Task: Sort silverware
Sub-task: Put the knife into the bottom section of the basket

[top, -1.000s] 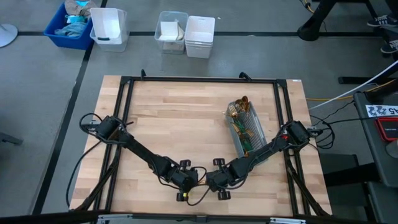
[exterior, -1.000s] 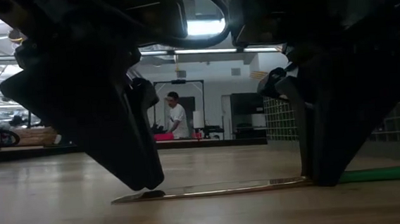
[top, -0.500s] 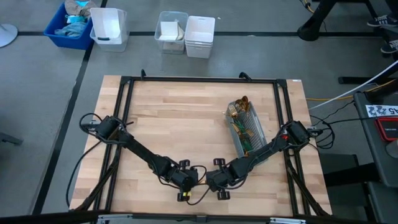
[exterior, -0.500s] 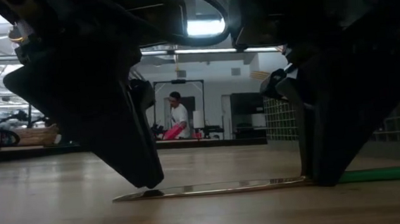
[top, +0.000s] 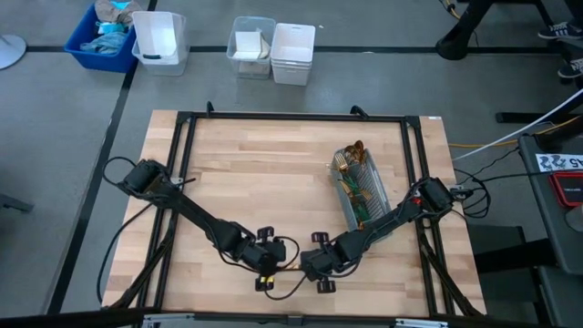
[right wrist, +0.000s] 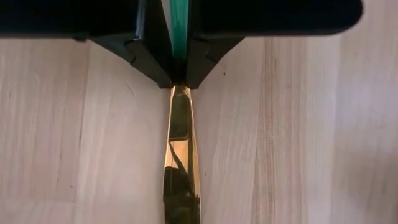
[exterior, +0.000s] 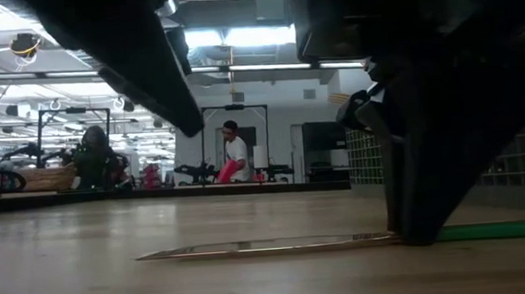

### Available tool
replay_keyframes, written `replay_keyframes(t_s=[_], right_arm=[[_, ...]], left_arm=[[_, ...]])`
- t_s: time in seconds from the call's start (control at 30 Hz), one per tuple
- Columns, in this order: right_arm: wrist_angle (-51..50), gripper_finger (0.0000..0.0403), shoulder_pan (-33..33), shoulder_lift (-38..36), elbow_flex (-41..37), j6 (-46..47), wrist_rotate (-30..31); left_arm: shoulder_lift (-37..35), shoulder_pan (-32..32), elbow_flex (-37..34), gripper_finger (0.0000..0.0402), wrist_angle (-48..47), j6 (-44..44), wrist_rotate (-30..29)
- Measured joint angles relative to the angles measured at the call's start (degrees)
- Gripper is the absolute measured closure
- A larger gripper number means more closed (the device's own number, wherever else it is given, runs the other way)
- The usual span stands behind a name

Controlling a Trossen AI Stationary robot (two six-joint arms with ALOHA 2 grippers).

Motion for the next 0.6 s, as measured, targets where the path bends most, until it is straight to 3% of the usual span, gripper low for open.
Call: replay_keyframes(t_s=[0.37,0.6], right_arm=[[0.38,0.0366,0.0,0.0,0.95,-0.15,0.02],[0.23,0.0366,-0.11,0.0,4.25,-1.42,0.09]], left_arm=[[-0.6,-2.01,0.0,0.0279,-1.51,-0.85,-2.3],[-3.57,-3.47,0.0,0.0279,-4.78,-7.23,-5.42]])
